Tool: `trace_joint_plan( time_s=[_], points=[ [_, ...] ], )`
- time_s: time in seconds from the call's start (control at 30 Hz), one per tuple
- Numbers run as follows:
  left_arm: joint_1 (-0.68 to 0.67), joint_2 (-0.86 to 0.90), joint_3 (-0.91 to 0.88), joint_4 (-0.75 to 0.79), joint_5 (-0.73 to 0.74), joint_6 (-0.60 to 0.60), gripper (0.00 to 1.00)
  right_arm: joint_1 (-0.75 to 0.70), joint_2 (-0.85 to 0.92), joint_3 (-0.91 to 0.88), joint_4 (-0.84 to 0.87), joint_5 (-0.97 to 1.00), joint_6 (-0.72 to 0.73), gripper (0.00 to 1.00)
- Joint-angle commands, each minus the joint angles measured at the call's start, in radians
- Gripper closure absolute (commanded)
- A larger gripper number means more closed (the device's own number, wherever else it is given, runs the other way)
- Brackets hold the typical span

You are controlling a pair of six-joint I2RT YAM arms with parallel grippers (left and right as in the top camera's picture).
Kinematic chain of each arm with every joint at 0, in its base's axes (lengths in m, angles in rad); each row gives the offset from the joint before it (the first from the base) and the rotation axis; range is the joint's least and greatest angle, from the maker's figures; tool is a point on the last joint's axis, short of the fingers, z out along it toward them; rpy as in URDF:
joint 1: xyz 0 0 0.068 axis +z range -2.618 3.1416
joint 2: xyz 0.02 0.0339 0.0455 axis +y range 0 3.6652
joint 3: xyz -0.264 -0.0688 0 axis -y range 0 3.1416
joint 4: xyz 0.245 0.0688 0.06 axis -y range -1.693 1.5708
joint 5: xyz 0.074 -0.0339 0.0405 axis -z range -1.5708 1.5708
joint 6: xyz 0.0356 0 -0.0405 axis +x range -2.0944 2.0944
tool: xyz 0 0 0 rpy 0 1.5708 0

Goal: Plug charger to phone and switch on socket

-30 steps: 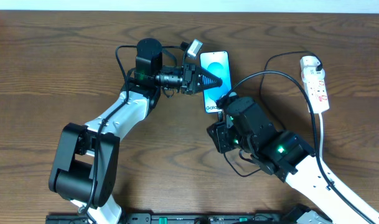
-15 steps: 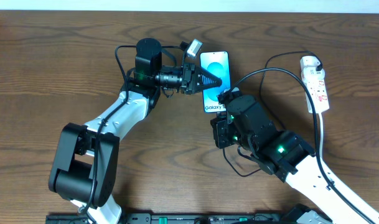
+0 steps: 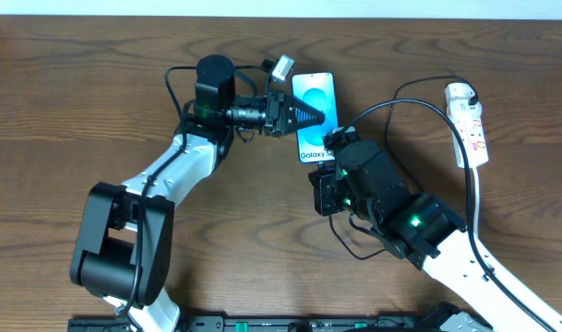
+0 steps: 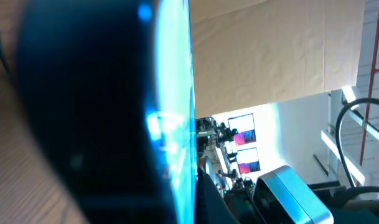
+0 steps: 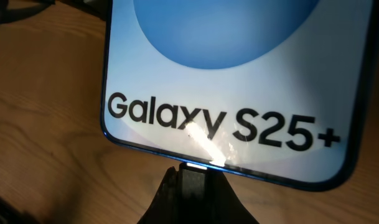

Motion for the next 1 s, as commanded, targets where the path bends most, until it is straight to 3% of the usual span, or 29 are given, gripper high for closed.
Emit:
trace_joint_plan(
  time_s=[0.0, 0.27, 0.47, 0.63, 0.77, 0.97],
  points=[
    [-0.028, -0.018, 0.003, 0.001, 0.051, 0.034, 0.93, -0.001, -0.005, 0.02, 0.055, 0.006, -0.012, 0.99],
    [-0.056, -0.018, -0.009, 0.001, 0.036, 0.042, 0.93, -0.02, -0.005, 0.02, 0.058, 0.004, 0.001, 0.96],
    [-0.052, -0.018, -0.009, 0.0, -0.065, 0.04, 0.93, -0.02, -0.055, 0.022, -0.014, -0.013, 0.001, 0.6],
    [-0.052, -0.018, -0.009, 0.0, -0.158, 0.04, 0.93, -0.034, -0.186, 0.029, -0.104, -0.01, 0.001, 0.36],
    [-0.053, -0.018, -0.009, 0.0, -0.266, 0.036, 0.93, -0.06, -0.327, 0.049, -0.208, 0.043, 0.0, 0.26],
    [-0.092, -0.018, -0.008, 0.0, -0.43, 0.012, 0.93, -0.085, -0.566, 0.066, -0.289, 0.289, 0.001, 0.18]
  ],
)
